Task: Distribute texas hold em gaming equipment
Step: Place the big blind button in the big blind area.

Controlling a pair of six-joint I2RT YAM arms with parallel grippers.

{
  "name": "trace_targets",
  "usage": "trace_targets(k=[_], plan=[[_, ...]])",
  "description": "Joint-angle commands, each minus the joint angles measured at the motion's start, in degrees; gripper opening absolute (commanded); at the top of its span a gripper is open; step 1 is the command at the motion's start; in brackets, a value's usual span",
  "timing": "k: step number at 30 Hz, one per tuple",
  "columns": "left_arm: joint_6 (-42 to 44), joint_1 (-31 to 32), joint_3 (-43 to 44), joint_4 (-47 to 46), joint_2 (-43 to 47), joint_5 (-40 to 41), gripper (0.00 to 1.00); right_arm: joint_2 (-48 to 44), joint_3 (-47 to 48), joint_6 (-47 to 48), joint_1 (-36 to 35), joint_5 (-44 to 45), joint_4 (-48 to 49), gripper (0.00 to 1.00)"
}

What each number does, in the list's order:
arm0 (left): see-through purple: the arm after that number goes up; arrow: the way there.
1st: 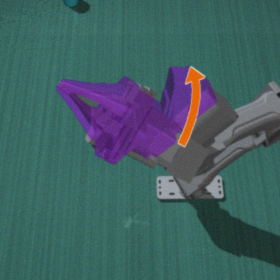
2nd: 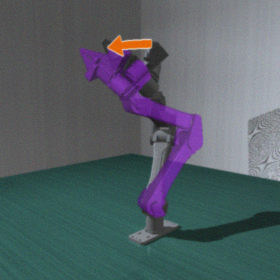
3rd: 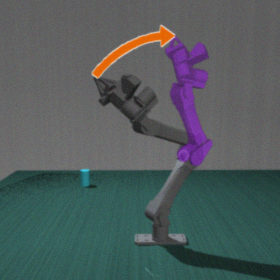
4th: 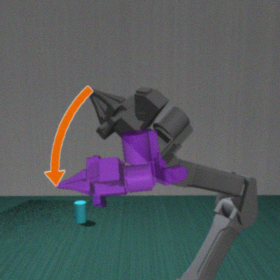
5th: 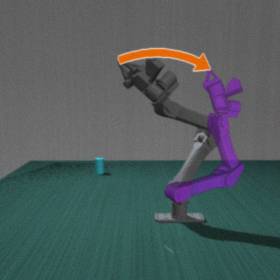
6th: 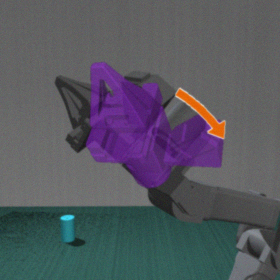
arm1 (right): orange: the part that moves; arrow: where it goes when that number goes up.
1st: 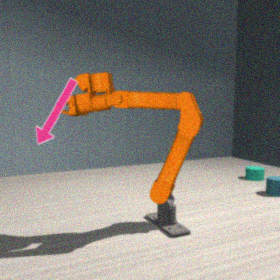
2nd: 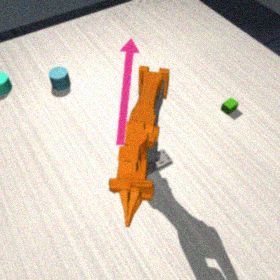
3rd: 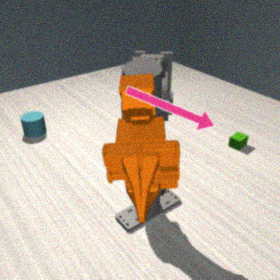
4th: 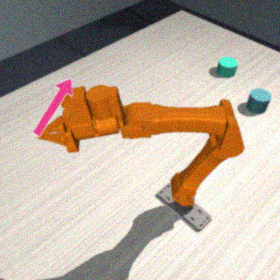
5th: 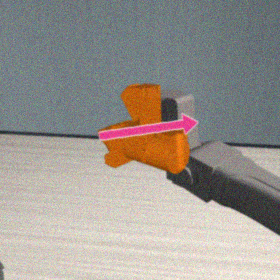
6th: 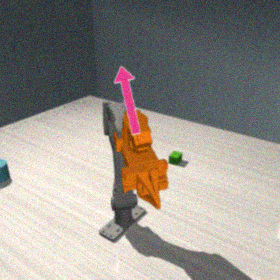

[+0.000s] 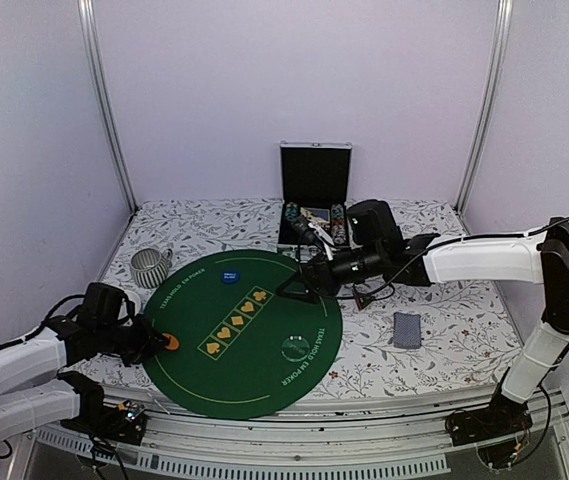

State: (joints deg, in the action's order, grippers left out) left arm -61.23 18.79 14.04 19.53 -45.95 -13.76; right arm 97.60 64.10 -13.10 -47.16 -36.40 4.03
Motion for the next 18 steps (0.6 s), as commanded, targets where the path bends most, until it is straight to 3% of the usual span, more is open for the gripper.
trace_targets(k=[1,7,11,15,18], plan=[[-0.39,-0.75,0.18,3.54,1.56,-0.3,0.26,-2.84,0.8,-2.36,1.69,8.95,-4.36,0.99],[-0.89,-0.76,2.47,10.03,6.66,3.7,0.38,-3.54,6.62,-2.7,1.76,27.34,-19.6,0.99],[-0.43,-0.66,5.25,14.16,11.39,8.61,0.55,-5.56,8.22,-3.52,2.03,39.29,-27.68,0.99],[3.04,-0.67,8.17,13.9,13.13,8.98,0.55,-8.21,8.76,-3.98,3.67,48.14,-33.91,0.99],[10.02,-0.14,15.01,12.99,11.47,11.01,0.58,-9.72,9.02,-4.46,5.68,50.68,-38.08,0.99]])
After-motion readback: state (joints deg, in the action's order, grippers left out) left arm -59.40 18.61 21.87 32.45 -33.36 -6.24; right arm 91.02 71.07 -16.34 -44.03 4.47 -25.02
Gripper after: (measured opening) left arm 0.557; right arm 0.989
